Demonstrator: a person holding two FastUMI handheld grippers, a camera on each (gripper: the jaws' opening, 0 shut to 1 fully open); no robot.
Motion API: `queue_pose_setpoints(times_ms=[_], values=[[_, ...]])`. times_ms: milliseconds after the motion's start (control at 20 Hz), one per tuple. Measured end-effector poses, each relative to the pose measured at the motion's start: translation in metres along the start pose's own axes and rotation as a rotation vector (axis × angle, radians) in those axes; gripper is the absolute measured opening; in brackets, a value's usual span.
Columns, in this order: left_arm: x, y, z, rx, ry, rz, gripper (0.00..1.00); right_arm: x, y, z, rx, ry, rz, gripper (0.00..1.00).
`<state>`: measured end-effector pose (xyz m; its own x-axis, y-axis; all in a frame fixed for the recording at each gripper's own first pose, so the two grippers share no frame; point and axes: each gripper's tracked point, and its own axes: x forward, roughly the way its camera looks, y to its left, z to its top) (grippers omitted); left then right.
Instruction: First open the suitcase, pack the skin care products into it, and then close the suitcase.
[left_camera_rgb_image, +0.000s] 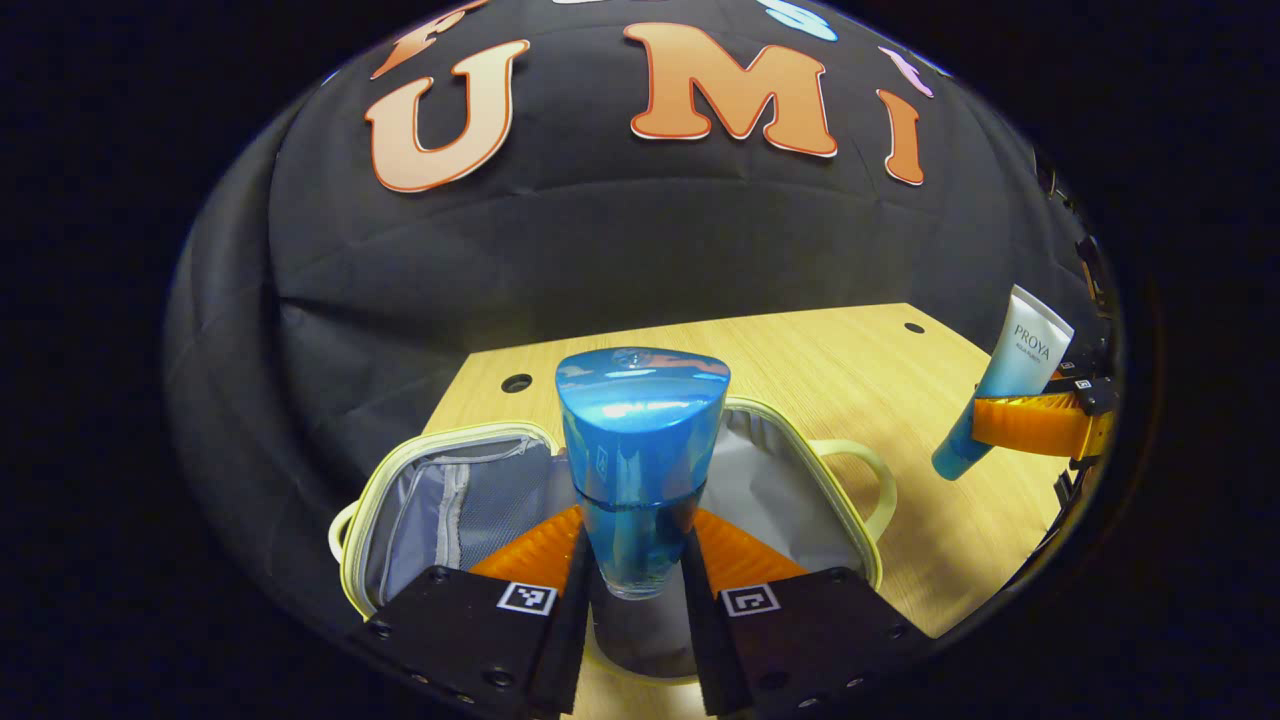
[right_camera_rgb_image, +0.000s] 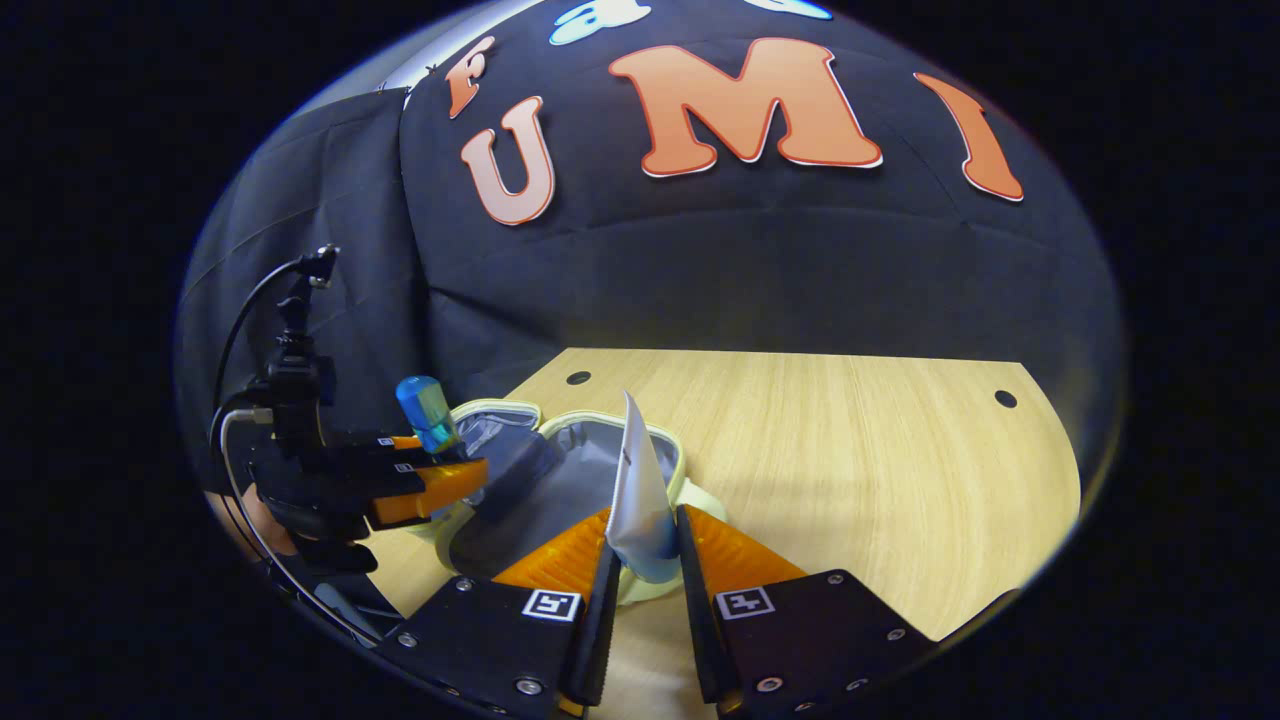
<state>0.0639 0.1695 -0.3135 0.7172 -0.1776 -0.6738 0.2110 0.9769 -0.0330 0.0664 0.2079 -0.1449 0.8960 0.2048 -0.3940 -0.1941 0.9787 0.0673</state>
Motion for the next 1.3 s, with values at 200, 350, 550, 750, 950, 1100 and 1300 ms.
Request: queue_pose_setpoints(times_ms=[200, 350, 550, 750, 950, 1100, 1300], values=[[0.017, -0.004, -0.029, 0.027, 0.106, -0.091, 0.45, 0.01, 0.033, -0.01, 0.057, 0.028, -0.004, 0.3], [0.024, -0.009, -0.042, 0.042, 0.173, -0.134, 0.45, 0.018, 0.047, -0.019, 0.077, 0.061, 0.005, 0.35], [0.03, -0.016, -0.057, 0.03, 0.257, -0.148, 0.45, 0.025, 0.049, -0.031, 0.081, 0.113, 0.021, 0.35], [0.044, -0.018, -0.087, 0.002, 0.382, -0.107, 0.43, 0.042, 0.052, -0.043, 0.094, 0.17, 0.079, 0.35], [0.058, -0.022, -0.101, -0.039, 0.463, -0.063, 0.46, 0.049, 0.044, -0.051, 0.09, 0.21, 0.122, 0.35], [0.072, -0.021, -0.098, -0.031, 0.466, -0.02, 0.43, 0.054, 0.035, -0.052, 0.099, 0.226, 0.142, 0.35], [0.084, -0.022, -0.103, -0.046, 0.488, 0.025, 0.45, 0.063, 0.03, -0.054, 0.113, 0.24, 0.157, 0.35]])
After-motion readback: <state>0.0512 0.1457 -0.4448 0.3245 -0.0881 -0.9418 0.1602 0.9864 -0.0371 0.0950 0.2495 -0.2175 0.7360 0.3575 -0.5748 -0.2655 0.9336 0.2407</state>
